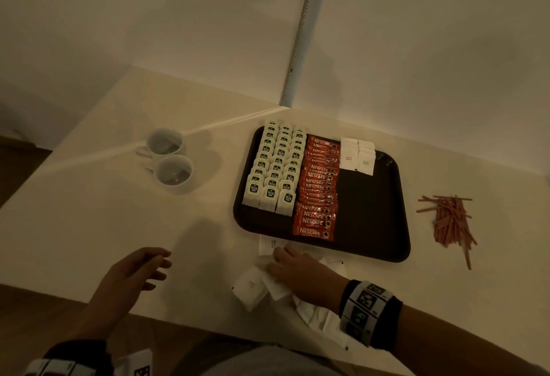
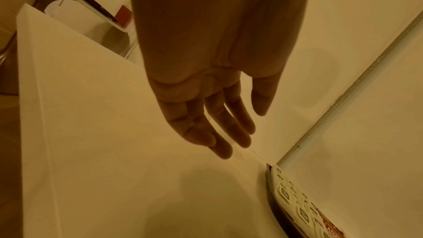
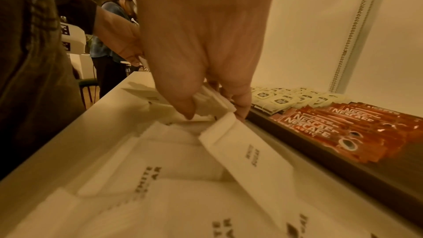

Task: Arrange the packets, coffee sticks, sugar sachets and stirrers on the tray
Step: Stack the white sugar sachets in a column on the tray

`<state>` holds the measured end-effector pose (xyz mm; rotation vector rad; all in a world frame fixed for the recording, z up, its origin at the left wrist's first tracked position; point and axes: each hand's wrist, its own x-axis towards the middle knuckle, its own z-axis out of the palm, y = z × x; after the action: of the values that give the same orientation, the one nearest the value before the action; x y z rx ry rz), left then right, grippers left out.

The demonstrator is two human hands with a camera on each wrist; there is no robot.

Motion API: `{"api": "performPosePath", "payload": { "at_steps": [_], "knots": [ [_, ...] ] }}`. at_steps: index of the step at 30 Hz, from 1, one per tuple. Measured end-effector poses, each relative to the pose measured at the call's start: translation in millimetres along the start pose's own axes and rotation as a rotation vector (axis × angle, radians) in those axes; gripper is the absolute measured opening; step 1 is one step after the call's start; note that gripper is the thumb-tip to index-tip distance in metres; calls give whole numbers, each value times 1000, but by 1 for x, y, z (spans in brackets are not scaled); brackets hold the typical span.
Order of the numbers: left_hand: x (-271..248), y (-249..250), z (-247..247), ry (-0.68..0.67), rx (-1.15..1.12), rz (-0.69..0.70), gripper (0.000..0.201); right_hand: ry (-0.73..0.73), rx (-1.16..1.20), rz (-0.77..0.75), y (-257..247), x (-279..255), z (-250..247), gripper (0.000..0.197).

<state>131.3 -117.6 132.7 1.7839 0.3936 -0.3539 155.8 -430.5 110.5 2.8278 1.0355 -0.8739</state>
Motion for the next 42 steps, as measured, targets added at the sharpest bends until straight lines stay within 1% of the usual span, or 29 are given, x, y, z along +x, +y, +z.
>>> {"api": "performPosePath", "payload": {
  "at_steps": [4, 7, 10, 13, 15, 16, 18, 19, 20, 22, 23, 24, 25, 27, 28, 30, 31, 32, 34, 36, 37, 38, 39, 40, 41, 42],
  "knots": [
    [3, 5, 4, -7, -5, 10, 19, 18, 71, -19, 6, -4, -13, 43],
    [10, 15, 9, -29, 24, 40, 19, -11, 177, 1, 8, -9, -28, 49],
    [21, 40, 24, -91, 58, 108, 18, 26, 342, 10, 10, -17, -56, 55],
    [38, 70, 49, -167, 53, 183, 18, 152, 442, -58, 14, -24, -85, 51],
    [45, 94, 72, -250, -15, 183, 23, 274, 477, -125, 16, -27, -105, 47],
    [47, 105, 84, -319, -69, 160, 28, 345, 507, -161, 17, -28, -115, 46],
    [49, 128, 108, -486, -299, 21, 33, 513, 603, -240, 17, -27, -133, 43],
    [51, 137, 119, -550, -406, -36, 29, 598, 653, -265, 17, -24, -141, 38],
    [55, 146, 130, -597, -497, -52, 24, 665, 676, -262, 18, -21, -149, 34],
    [60, 165, 144, -612, -625, -81, 18, 759, 616, -168, 24, -13, -158, 35],
    [64, 173, 149, -623, -724, -109, 23, 787, 535, -102, 28, -8, -160, 37],
    [68, 179, 153, -599, -850, -138, 39, 800, 440, -36, 32, -5, -162, 38],
    [73, 183, 157, -576, -923, -150, 51, 802, 334, 36, 36, -3, -163, 39],
    [79, 191, 164, -586, -1022, -132, 59, 805, 75, 193, 42, 2, -165, 38],
    [77, 195, 166, -591, -1046, -113, 62, 828, -24, 245, 44, 2, -166, 37],
    [77, 201, 169, -620, -1095, -108, 73, 858, -78, 280, 51, 2, -169, 38],
    [78, 202, 171, -630, -1107, -103, 74, 829, -25, 270, 54, 0, -172, 42],
    [80, 201, 172, -641, -1109, -101, 70, 775, 74, 251, 58, -1, -175, 49],
    [83, 200, 176, -647, -1067, -113, 55, 622, 276, 202, 65, -5, -181, 66],
    [85, 199, 179, -641, -1044, -177, 46, 505, 459, 130, 68, -10, -186, 87],
    [86, 198, 181, -623, -1036, -214, 44, 479, 602, 89, 70, -13, -187, 96],
    [87, 197, 181, -610, -1035, -241, 41, 473, 765, 62, 73, -17, -188, 99],
    [87, 195, 181, -603, -1039, -262, 39, 494, 895, 55, 76, -22, -187, 96],
    [88, 195, 181, -609, -1046, -269, 39, 547, 964, 70, 79, -27, -186, 89],
    [89, 194, 181, -610, -1047, -267, 40, 624, 958, 111, 81, -31, -184, 77],
    [89, 193, 181, -610, -1037, -256, 42, 707, 901, 169, 84, -34, -180, 65]
  ]
}}
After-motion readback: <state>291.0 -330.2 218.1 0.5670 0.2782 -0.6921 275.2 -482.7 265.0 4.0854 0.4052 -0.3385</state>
